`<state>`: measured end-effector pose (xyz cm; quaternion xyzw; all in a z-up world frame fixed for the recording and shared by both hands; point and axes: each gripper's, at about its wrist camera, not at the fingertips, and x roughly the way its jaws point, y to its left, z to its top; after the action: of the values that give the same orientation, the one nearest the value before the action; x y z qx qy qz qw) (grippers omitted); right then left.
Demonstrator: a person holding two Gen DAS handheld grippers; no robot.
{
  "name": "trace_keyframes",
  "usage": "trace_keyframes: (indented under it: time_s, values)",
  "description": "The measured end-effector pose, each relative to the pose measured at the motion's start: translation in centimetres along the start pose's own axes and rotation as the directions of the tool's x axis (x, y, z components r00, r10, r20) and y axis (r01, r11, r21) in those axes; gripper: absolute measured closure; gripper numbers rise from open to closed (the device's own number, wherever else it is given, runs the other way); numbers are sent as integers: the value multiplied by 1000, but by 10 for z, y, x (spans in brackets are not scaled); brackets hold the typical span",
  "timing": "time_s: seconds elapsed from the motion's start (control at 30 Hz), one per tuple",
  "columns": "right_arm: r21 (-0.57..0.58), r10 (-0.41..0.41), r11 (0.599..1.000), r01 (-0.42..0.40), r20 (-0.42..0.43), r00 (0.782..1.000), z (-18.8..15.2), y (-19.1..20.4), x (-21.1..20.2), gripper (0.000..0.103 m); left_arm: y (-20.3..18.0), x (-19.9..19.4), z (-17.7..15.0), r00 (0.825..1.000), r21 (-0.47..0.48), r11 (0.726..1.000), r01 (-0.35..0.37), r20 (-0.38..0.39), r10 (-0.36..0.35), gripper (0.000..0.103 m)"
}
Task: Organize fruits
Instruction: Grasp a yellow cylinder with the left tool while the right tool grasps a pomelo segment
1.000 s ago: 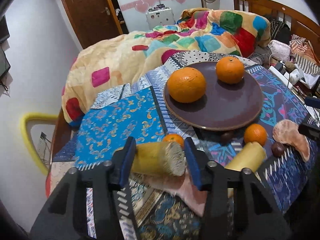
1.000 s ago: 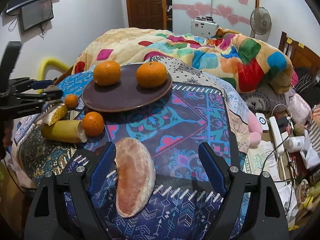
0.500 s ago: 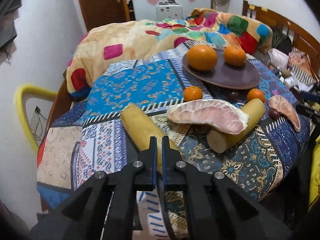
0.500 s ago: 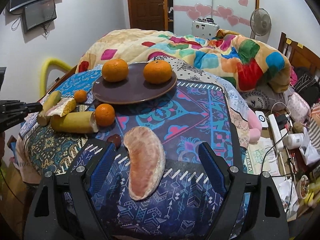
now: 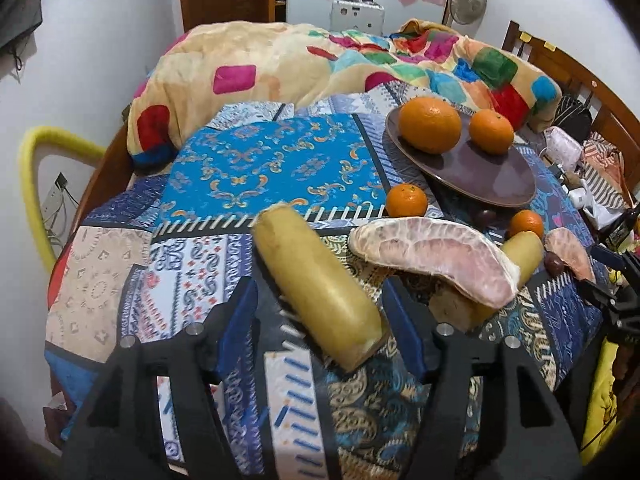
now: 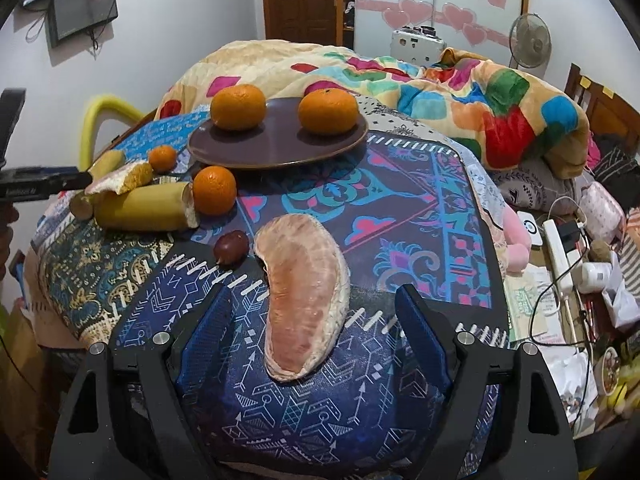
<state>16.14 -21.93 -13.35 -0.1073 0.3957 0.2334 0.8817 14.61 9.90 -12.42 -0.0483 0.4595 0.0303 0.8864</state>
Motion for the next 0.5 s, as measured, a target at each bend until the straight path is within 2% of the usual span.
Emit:
trace_keyframes:
  time_s: [0.03, 0.1, 0.23, 0.3, 0.4, 0.5]
  values:
    - [-11, -5, 1000, 5, 0, 1000, 0, 1, 2, 24, -2, 5, 1, 1000, 3, 1000, -1, -11, 1, 39]
    - [-25, -12, 1000, 12, -1, 1000, 0, 3, 5, 35, -5, 14, 2, 1000, 10, 1000, -12, -26, 13, 39]
    - [-5, 6, 1000, -6, -4, 1000, 0, -1, 13, 39, -5, 24, -1, 999, 19, 999, -32, -30, 32, 38]
    - [11, -1, 1000, 1, 2, 1000, 1, -4, 14, 47, -3, 26, -2, 999, 11, 1000, -24, -27, 24, 38]
    - [16, 0, 1000, 0, 11, 1000, 2, -6, 15, 51, -1, 28, 0, 999, 23, 999, -26, -29, 26, 40]
    - [3, -13, 1000, 13, 23, 1000, 3, -2, 16, 62, 1, 33, 4, 999, 16, 1000, -20, -35, 20, 43]
